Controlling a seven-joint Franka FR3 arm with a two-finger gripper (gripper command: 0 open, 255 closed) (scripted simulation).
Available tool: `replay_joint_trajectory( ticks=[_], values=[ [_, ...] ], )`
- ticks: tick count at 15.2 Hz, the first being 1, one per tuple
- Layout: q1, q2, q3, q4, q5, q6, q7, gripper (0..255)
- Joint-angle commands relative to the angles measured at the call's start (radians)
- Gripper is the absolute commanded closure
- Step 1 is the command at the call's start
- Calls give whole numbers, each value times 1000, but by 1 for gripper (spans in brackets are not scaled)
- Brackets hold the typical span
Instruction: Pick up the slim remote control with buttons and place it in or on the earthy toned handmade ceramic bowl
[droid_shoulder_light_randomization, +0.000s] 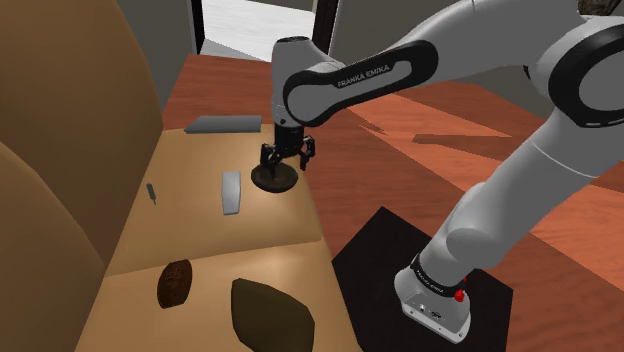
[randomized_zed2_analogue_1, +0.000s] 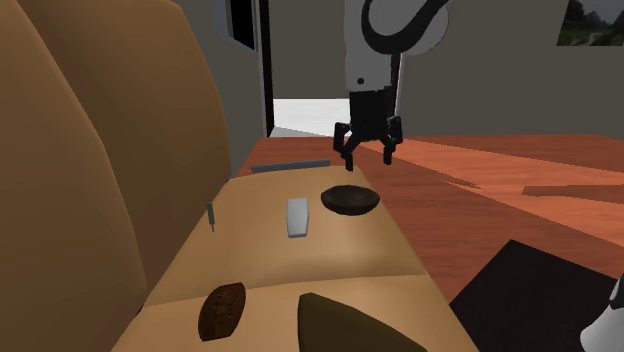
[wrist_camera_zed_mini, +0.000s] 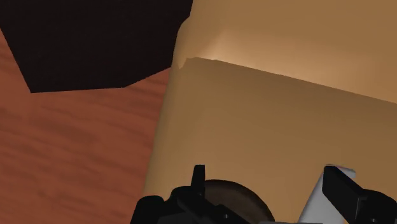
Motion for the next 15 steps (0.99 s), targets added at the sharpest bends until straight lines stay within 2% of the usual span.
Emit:
replay_joint_trajectory(
  ticks=[1, 8, 15],
  values=[
    [0, 81, 12, 45, -29, 38, 58, 0],
    [32, 365, 7, 250, -147, 112, 244, 0],
    [97, 646, -44, 529, -230, 116, 379, 0]
  ],
)
